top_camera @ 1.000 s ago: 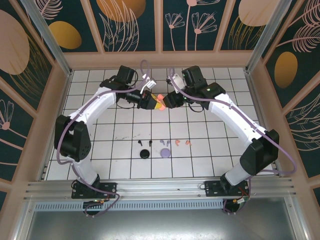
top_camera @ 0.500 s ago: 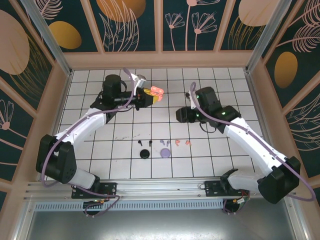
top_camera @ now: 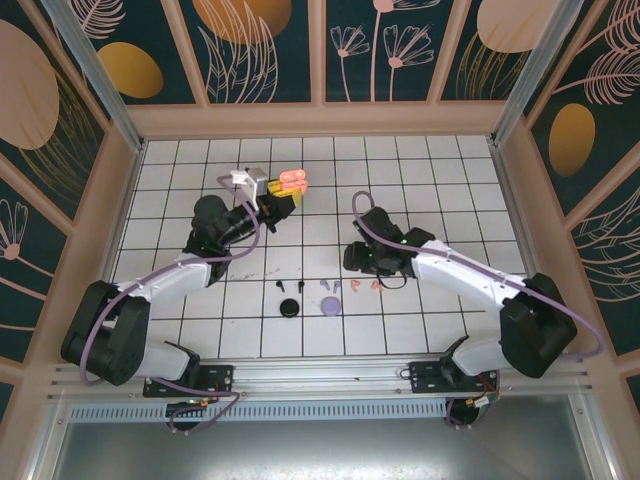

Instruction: Insert the wireless bluetooth earbuds into the charging case

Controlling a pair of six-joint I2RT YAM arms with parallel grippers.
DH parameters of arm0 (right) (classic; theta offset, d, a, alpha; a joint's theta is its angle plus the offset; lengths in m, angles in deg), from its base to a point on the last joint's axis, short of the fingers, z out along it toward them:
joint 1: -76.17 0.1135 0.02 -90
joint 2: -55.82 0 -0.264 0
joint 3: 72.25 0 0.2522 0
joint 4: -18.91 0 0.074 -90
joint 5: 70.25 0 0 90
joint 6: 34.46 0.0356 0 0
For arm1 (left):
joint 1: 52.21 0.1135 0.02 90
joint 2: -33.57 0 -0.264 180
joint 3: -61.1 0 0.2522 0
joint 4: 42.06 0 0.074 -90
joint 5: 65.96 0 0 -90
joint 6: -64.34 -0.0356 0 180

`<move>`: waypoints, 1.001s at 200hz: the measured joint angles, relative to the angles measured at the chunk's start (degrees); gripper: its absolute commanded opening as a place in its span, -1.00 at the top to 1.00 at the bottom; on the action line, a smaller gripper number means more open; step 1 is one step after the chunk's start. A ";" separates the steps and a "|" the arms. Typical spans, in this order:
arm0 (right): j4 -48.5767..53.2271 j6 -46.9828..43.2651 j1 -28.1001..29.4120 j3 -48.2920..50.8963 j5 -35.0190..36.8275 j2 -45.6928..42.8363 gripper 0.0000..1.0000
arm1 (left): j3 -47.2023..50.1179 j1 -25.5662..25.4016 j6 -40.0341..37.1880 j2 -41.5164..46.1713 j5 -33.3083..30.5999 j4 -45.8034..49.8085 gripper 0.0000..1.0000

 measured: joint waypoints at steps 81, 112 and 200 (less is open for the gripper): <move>-0.02 7.93 2.91 -0.59 4.26 8.87 -0.02 | 6.12 -5.20 -1.92 0.02 -14.69 -17.86 1.00; -0.17 8.44 2.97 -1.62 4.68 11.52 0.02 | 6.43 -5.66 -3.80 0.31 -16.06 -20.39 1.00; -0.20 8.41 3.23 -2.29 4.72 15.02 0.07 | 6.43 -5.86 -5.22 0.72 -16.41 -21.68 1.00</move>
